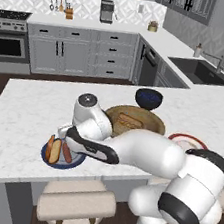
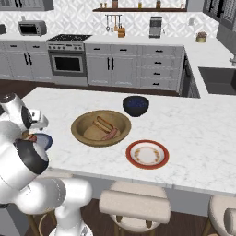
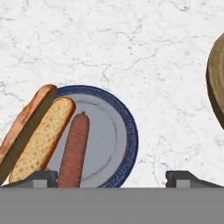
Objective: Place one bun and one sausage from the bowl on each plate.
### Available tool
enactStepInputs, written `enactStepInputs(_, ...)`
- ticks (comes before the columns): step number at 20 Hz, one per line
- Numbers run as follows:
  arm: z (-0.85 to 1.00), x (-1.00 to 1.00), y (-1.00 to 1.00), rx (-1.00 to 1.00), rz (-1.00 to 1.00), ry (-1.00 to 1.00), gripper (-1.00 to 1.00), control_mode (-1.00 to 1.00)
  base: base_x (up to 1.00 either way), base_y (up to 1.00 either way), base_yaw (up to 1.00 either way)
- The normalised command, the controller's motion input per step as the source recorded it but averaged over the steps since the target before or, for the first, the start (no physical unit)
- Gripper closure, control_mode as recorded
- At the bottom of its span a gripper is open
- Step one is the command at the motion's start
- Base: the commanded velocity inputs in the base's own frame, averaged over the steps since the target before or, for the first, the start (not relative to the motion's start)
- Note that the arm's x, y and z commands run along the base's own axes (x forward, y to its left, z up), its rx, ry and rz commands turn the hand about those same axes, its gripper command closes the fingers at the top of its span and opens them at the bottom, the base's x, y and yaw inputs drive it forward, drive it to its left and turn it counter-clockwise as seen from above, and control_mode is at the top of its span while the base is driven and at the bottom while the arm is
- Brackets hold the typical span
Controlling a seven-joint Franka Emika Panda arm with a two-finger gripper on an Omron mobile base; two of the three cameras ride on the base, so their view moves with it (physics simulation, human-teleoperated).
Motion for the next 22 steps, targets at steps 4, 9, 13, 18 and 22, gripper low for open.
enactStepInputs(4,0.68,0.0,-0.96,-0.02,0.0,0.0,-1.0,-1.0,0.0,0.0,0.0)
enactStepInputs(9,0.57,0.13,-0.95,-0.11,0.0,0.09,-1.0,-1.0,0.0,0.0,0.0)
enactStepInputs(13,0.02,0.7,-1.0,-0.2,0.0,0.24,-1.0,-1.0,0.0,0.0,0.0)
enactStepInputs(18,-0.46,1.0,-0.95,-0.19,0.0,0.28,-1.0,-1.0,0.0,0.0,0.0)
enactStepInputs(22,-0.37,0.87,-0.9,-0.06,0.02,0.13,-1.0,-1.0,0.0,0.0,0.0)
